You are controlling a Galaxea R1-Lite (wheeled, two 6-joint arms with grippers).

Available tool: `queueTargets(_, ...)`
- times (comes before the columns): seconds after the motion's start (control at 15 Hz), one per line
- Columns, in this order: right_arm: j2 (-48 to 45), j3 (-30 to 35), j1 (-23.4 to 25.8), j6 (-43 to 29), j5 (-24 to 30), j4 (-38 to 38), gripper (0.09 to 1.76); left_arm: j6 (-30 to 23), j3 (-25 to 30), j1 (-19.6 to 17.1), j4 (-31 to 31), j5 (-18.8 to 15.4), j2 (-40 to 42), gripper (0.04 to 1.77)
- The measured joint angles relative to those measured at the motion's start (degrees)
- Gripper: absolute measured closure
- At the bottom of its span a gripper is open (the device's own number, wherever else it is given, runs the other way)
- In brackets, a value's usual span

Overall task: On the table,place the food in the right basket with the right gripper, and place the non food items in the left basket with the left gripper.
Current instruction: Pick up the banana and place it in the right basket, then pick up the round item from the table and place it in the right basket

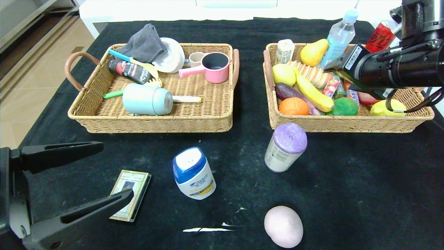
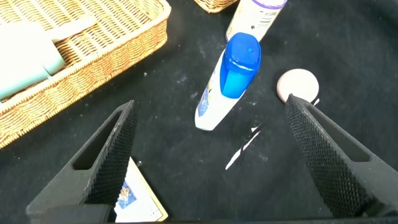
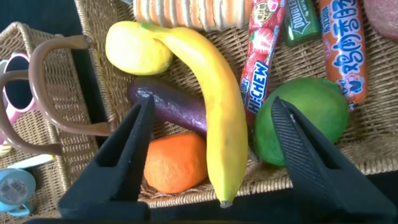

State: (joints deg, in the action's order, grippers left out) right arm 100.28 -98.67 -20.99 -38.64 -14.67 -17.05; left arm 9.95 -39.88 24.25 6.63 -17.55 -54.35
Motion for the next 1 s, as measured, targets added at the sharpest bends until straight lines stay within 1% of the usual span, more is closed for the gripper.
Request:
queueTargets(0.27,-0.87,0.33,-0.33,0.28,-0.02,-0.57,0.34,0.0,0.0,0.0,-0.02,-0.02,0.02,0.09)
queueTargets(0.33,-1.38,1.12,-0.39,1.6,-0.11,-0.69,0.31,0.02,0.0,0.0,-0.02,-0.02,0.05,0.09)
queueTargets(0.4,-2.02,2.62,-0.5,3.32,-0.66,-0.69,0.29,0.0,0.0,0.0,0.0,0.0,0.1,0.09)
queueTargets(0.53,-3.97,7.19,-1.66,6.21,-3.99,-0.69,0.26,0.0,0.05,0.0,-0.02,-0.02,0.21,0.09)
queueTargets(0.6,-5.19,9.7,-2.77,7.14,-5.69,-0.74,0.24,0.0,0.05,0.0,0.0,0.0,0.24,0.09)
queueTargets(0.73,-8.24,14.3,-5.33,8.03,-7.11,-1.33,0.22,0.0,0.0,0.02,-0.07,-0.02,0.3,0.09)
queueTargets(1.0,-15.12,19.92,-10.31,8.02,-7.33,-10.84,0.19,0.02,-0.04,0.09,-0.18,-0.02,0.44,0.09)
